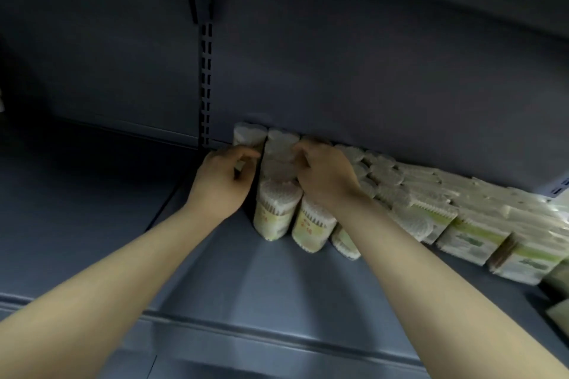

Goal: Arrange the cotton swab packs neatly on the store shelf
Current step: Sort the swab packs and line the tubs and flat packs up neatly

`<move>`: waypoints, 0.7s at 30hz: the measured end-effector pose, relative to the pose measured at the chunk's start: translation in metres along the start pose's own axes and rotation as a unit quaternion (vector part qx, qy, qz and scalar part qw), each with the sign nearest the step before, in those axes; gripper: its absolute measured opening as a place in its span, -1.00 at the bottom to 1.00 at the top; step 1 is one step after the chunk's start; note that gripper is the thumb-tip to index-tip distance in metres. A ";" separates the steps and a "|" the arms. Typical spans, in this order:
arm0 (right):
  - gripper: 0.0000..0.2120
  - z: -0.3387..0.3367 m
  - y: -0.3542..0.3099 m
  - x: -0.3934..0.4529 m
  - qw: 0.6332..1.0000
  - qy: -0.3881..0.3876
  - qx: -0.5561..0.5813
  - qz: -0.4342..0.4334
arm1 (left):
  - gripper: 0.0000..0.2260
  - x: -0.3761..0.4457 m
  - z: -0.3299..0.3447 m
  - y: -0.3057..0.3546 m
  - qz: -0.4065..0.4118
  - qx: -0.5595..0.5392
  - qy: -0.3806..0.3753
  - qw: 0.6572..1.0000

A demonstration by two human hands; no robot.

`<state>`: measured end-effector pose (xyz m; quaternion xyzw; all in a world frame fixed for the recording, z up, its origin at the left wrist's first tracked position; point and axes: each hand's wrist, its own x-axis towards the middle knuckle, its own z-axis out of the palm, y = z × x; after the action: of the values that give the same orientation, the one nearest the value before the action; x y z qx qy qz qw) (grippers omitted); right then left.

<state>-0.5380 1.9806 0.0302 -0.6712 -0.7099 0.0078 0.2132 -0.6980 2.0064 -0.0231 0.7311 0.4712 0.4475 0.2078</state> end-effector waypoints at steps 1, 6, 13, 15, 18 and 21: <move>-0.78 -0.002 0.002 -0.003 1.000 0.001 -0.001 0.005 | -0.71 -0.003 0.000 0.007 -0.001 -0.005 -0.002 1.000; -0.75 -0.020 0.016 -0.024 0.999 0.000 -0.009 0.044 | -0.66 -0.015 0.002 0.032 0.003 0.004 -0.013 1.000; -0.76 -0.041 0.057 -0.064 0.997 0.044 -0.020 0.065 | -0.54 -0.025 0.014 0.072 0.053 0.089 0.000 0.995; -0.76 -0.048 0.070 -0.076 0.995 0.060 -0.017 0.078 | -0.60 -0.031 0.025 0.085 0.049 0.087 -0.008 0.995; -0.74 -0.059 0.089 -0.095 0.993 0.070 -0.023 0.097 | -0.63 -0.042 0.044 0.107 0.063 0.061 -0.038 0.995; -0.71 -0.069 0.111 -0.115 0.991 0.084 -0.028 0.104 | -0.74 -0.054 0.064 0.126 0.073 0.038 -0.062 0.995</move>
<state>-0.4103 1.8622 0.0267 -0.7457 -0.6154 -0.0462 0.2513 -0.5887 1.9072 0.0105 0.7975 0.4190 0.3970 0.1757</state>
